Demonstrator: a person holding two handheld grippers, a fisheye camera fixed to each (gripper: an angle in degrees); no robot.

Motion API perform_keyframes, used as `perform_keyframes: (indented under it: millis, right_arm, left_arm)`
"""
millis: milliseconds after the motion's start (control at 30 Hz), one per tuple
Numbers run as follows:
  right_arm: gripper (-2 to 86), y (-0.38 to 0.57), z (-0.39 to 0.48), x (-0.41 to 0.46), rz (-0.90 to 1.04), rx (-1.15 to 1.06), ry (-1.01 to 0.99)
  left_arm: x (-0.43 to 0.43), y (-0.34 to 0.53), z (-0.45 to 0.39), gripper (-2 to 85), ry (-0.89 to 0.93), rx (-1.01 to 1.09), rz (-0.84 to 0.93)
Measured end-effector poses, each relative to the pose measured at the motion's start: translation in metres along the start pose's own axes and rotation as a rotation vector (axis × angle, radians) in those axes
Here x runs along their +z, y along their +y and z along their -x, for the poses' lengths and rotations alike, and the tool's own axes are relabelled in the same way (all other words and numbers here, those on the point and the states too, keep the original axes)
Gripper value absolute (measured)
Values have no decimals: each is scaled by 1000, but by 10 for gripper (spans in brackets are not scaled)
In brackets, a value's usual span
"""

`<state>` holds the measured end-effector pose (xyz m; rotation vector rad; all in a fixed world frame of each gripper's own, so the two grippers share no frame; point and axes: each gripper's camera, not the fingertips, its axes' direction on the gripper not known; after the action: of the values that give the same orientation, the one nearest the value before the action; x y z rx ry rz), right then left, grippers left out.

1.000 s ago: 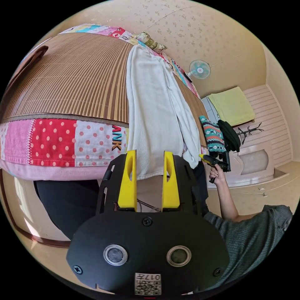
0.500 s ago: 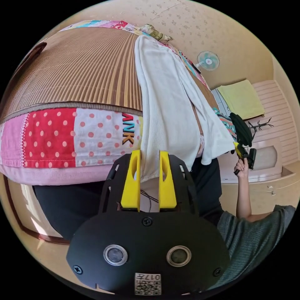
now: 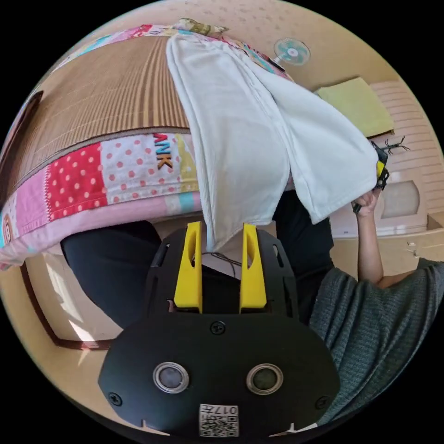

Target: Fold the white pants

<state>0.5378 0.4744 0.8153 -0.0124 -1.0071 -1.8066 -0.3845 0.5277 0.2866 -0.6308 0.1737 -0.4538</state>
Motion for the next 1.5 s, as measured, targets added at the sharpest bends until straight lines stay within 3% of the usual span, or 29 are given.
perform_keyframes:
  millis: [100,200,267,400,500,600,700,867,967,1133,1300,1367,1433,1500]
  right_arm:
    - [23,3,-18,38,33,63,-48]
    - [24,3,-48,91,96,147,-71]
    - [24,0,-66,132,114,186,-93]
    - [23,-3,-89,162,94,228,-188]
    - [23,5,-109,163,242,268,-72]
    - [19,14,-146,130,322,314,-28]
    - [23,-5,-203,65,222,389,91]
    - [81,-112,-331,-33,-111,509,331]
    - [106,-188,-403,-43,-192,553,506]
    - [125,-283,-496,-35,-320,641,622]
    - [46,-382,-495,16,-260,630,1013]
    - [36,-441,-450,98,-170,430,1354]
    - [31,-467,-415,178,-100,183,1484]
    - [28,-480,-387,246,-72,4,1481]
  left_arm:
    - [-41,-22,-7,148,184,45,-143]
    - [-34,-68,-31,175,404,156,-126]
    - [-16,-92,-48,195,440,213,-88]
    - [40,-130,-75,179,350,262,96]
    - [72,-127,-83,60,351,294,188]
    - [87,-108,-89,39,202,309,189]
    - [91,-94,-75,39,262,261,144]
    - [102,-87,-55,38,357,195,134]
    - [104,-88,-52,38,358,197,149]
    - [102,-88,-46,38,364,195,158]
    - [101,-86,-36,35,429,178,156]
    - [96,-84,-36,31,470,221,152]
    - [88,-82,-34,28,543,259,157]
    - [73,-75,-31,27,598,324,182]
